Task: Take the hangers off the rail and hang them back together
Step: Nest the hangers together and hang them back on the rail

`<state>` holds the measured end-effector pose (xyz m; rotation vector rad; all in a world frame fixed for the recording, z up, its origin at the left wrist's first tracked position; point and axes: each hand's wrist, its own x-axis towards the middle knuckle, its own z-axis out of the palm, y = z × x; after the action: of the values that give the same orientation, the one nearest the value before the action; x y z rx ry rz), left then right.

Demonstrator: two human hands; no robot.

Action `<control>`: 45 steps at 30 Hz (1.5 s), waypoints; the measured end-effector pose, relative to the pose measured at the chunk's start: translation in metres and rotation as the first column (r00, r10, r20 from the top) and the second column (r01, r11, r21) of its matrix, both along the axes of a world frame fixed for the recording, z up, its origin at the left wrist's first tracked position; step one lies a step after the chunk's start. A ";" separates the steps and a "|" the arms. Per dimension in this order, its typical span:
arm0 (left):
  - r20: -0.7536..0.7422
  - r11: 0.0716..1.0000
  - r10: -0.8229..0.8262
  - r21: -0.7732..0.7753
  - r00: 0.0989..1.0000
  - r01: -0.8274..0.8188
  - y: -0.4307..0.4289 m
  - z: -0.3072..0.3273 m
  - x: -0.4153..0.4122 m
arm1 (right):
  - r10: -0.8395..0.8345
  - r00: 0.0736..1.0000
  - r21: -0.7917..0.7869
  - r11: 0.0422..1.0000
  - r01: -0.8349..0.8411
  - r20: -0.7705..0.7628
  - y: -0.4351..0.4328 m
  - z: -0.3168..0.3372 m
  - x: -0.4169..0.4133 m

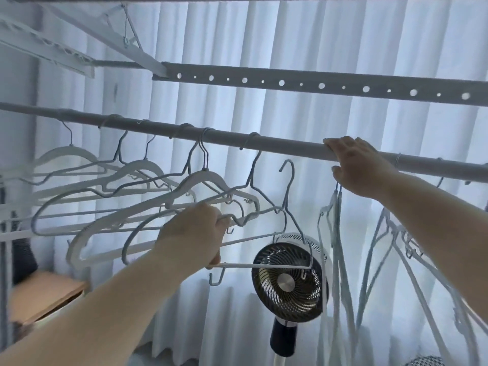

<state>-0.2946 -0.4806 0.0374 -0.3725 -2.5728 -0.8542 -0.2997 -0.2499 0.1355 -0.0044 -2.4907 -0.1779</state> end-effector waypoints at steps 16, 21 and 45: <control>-0.058 0.976 0.161 0.158 0.985 -0.150 -0.102 -0.062 0.122 | 0.484 0.857 -0.139 0.874 -0.465 0.175 -0.087 -0.030 0.058; -0.061 0.977 0.150 0.165 0.987 -0.138 -0.149 -0.071 0.166 | 0.553 0.806 -0.298 0.822 -0.486 0.211 -0.122 -0.035 0.083; 0.386 0.964 -0.137 0.264 0.912 0.033 -0.195 -0.115 0.272 | 0.649 0.746 -0.921 0.367 -0.132 0.152 -0.259 -0.105 0.212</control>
<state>-0.0223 -0.6755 -0.0773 -0.2539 -2.7766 -1.4029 -0.0875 -0.5088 0.0302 0.2816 -2.6611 1.5565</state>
